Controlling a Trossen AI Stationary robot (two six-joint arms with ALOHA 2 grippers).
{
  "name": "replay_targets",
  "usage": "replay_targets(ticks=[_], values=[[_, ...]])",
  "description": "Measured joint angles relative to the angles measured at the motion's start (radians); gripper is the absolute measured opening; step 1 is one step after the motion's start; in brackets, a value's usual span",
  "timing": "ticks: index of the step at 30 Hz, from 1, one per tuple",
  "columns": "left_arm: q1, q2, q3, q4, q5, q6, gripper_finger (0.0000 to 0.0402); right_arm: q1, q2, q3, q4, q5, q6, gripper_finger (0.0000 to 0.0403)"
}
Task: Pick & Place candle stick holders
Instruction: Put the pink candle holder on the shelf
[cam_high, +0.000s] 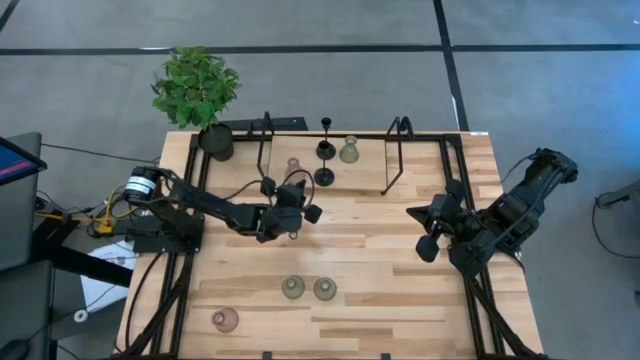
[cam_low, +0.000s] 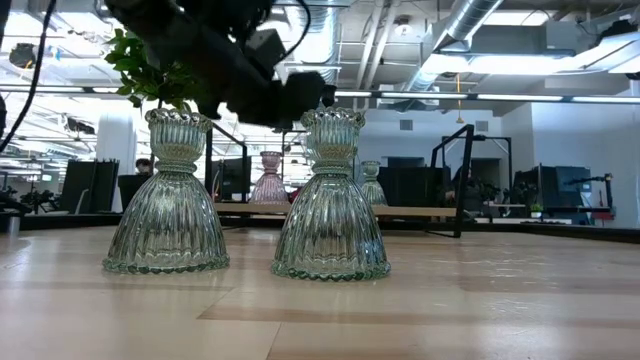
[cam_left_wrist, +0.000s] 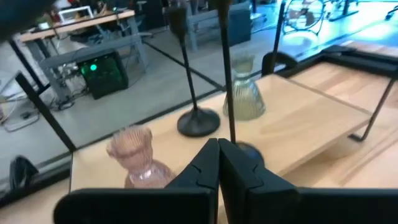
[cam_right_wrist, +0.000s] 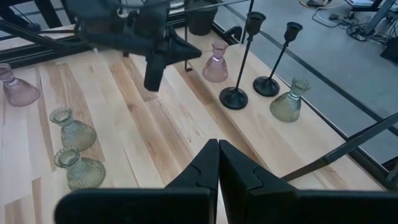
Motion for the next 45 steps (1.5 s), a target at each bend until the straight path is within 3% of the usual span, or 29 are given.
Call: replay_targets(ticks=[10,16,21,45], values=[[-0.006,0.024,0.000,-0.017,-0.005,-0.032,0.0002,0.000,0.000,0.000,0.000,0.000,0.000,0.0000],[-0.011,0.024,0.000,-0.202,-0.003,-0.234,0.0002,0.000,0.000,0.000,-0.003,0.000,0.000,0.0000],[-0.007,0.024,0.000,-0.220,0.001,-0.269,0.0002,0.000,0.000,0.000,-0.005,0.001,-0.003,0.0000],[0.222,0.052,0.000,-0.197,0.120,-0.295,0.0001,0.000,0.000,0.000,-0.006,0.000,-0.002,0.0000]])
